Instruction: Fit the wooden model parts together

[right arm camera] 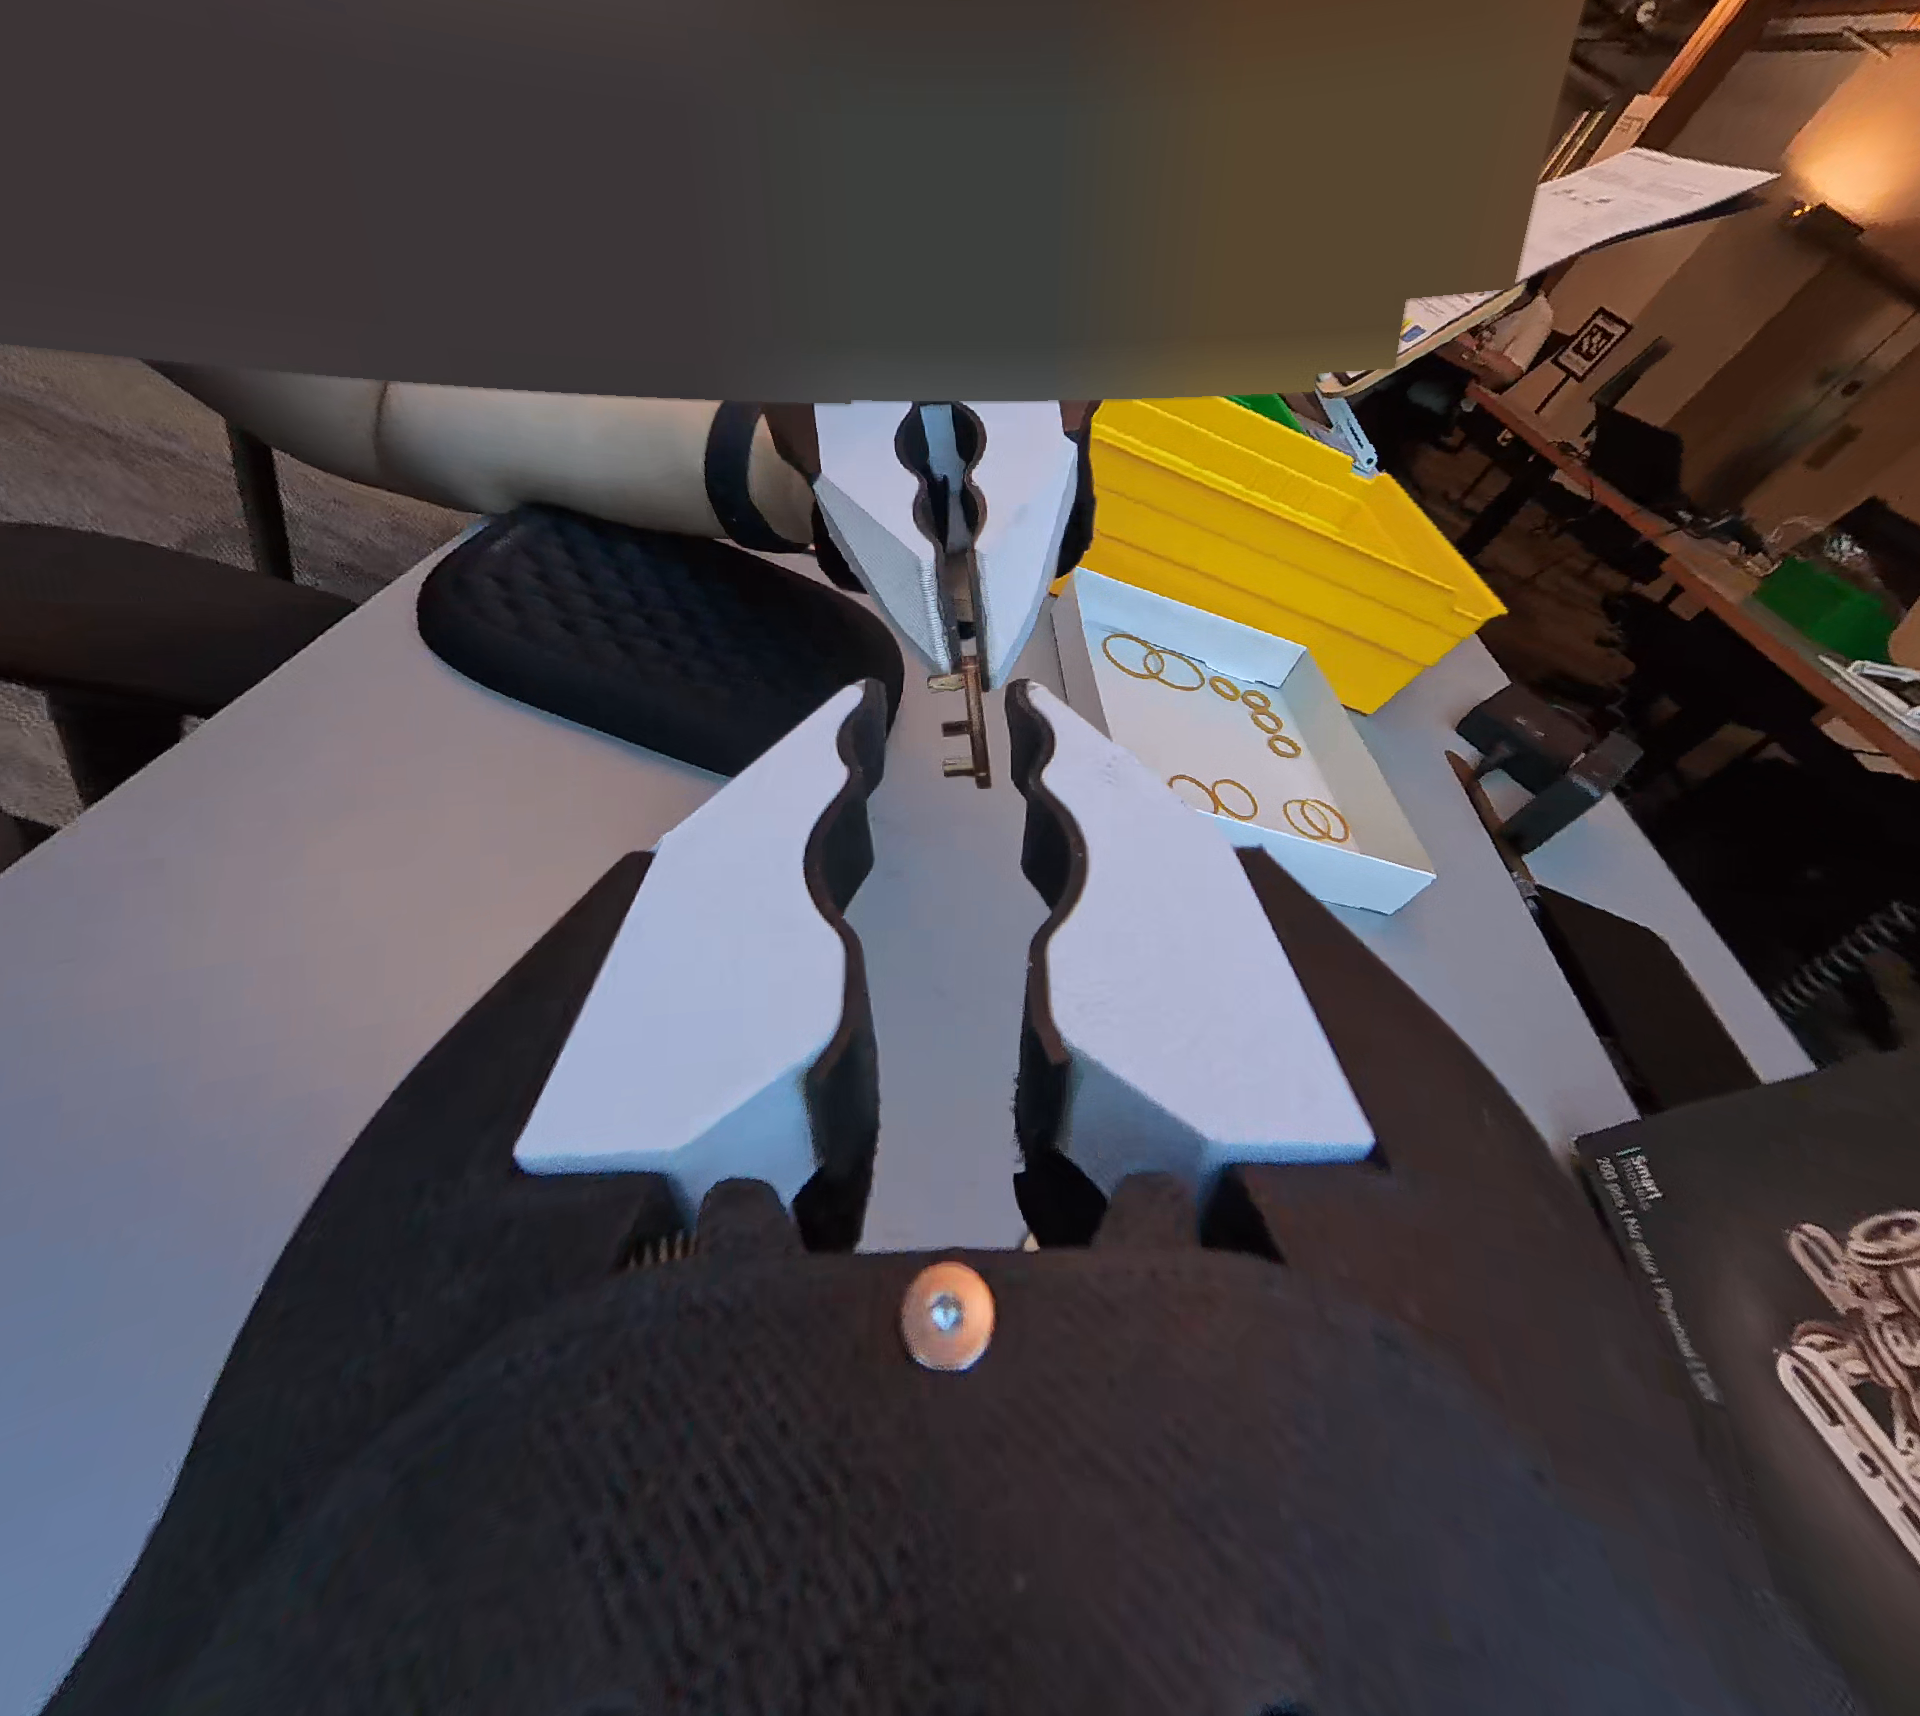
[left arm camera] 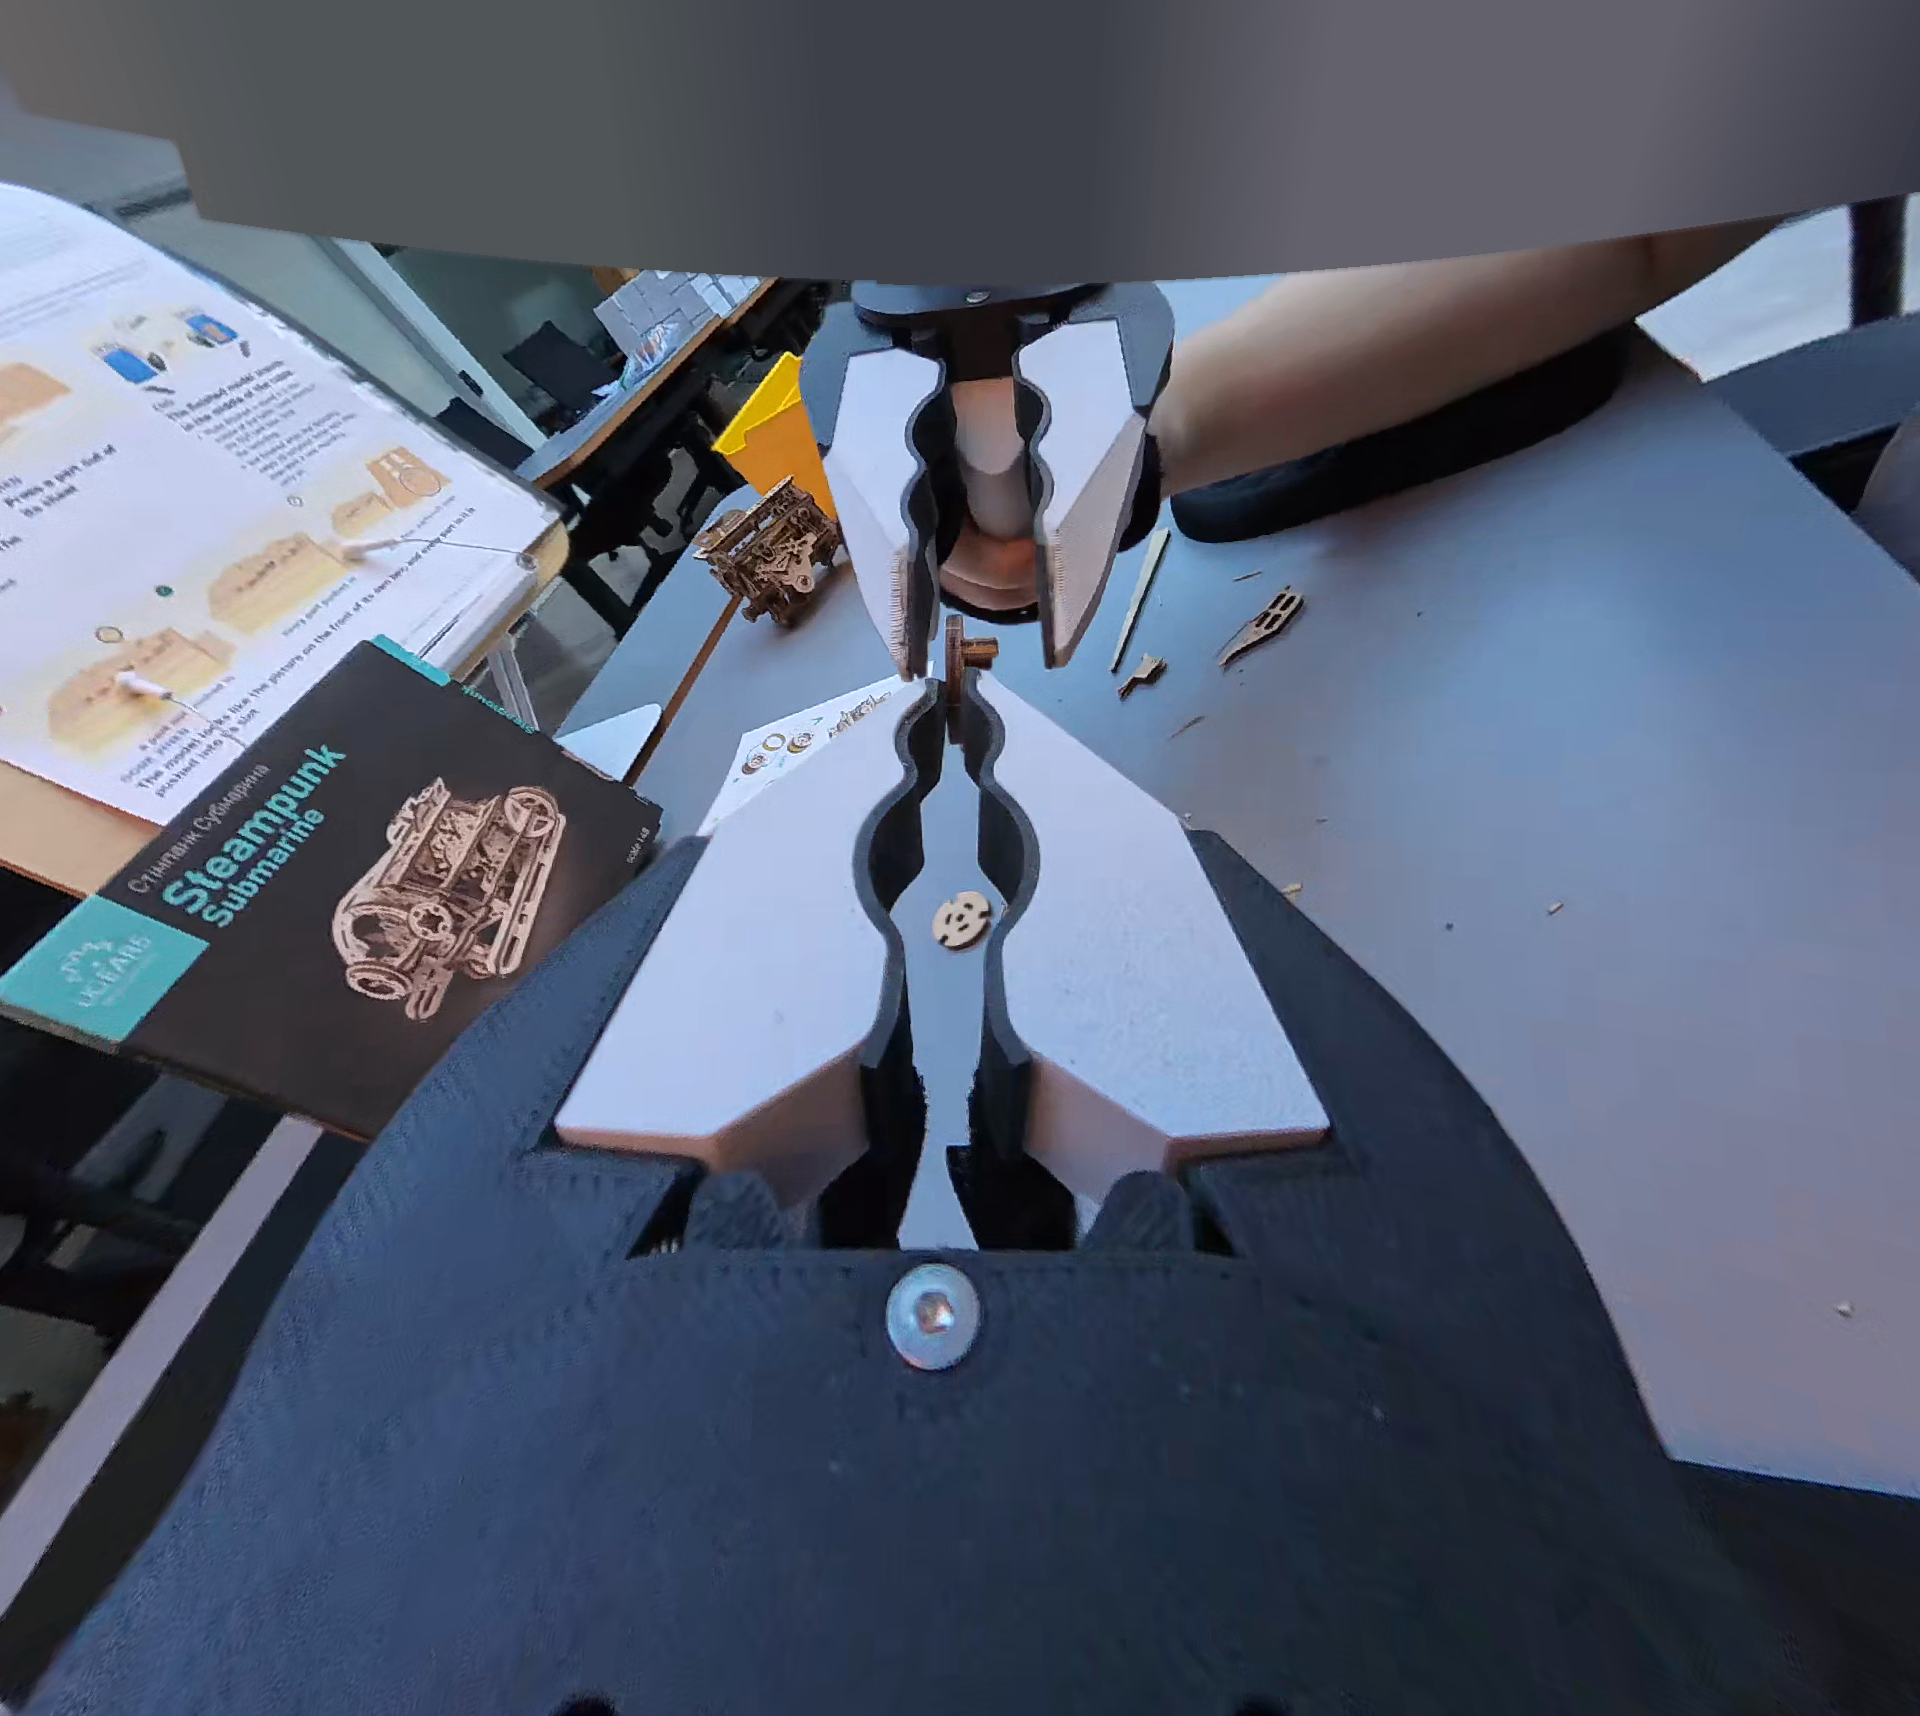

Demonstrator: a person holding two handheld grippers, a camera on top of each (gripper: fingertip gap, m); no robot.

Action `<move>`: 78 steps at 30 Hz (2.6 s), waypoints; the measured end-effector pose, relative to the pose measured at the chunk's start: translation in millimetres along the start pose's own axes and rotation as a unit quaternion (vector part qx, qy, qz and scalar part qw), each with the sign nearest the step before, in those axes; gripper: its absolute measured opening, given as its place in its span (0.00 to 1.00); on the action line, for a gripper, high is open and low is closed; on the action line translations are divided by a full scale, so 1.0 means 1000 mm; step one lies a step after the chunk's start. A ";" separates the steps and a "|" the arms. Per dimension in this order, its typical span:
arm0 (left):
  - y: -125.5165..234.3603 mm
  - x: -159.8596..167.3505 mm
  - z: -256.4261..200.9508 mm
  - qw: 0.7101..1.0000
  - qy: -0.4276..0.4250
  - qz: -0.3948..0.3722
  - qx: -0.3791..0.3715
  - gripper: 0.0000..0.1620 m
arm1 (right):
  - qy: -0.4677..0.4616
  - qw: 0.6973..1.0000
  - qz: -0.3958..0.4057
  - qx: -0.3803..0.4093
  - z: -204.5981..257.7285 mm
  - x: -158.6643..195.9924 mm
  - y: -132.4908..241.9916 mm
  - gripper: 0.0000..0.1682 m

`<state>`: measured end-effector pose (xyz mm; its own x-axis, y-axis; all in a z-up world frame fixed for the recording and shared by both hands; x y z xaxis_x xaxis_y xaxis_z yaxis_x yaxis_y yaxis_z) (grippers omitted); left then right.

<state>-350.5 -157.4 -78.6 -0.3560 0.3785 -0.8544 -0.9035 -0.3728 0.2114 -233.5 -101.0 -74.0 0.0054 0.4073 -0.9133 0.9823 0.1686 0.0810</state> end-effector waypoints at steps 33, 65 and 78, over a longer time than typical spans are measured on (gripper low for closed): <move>-0.010 0.005 -0.012 0.997 -0.069 0.027 -0.021 0.01 | 0.097 0.995 0.012 0.008 0.010 -0.001 0.003 0.05; -0.012 -0.007 -0.005 0.994 0.082 -0.073 0.012 0.19 | 0.020 0.999 0.007 0.031 0.007 -0.009 -0.003 0.04; -0.013 -0.005 -0.004 0.993 0.085 -0.076 0.014 0.19 | 0.041 0.999 -0.002 0.036 0.007 -0.007 -0.002 0.04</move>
<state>-336.3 -158.2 -79.1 -0.1718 0.2789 -0.9448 -0.9508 -0.2979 0.0850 -234.6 -111.2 -70.4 -0.0099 0.4787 -0.8779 0.9933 0.1058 0.0465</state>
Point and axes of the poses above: each gripper's, where its closed fingertips meet, y back along the fingers, x out of its underside, z = x × y across the jaws, the point moved 7 cm from there along y, back along the fingers, and after that the axes turned 11 degrees about x, right-handed, at the moved point
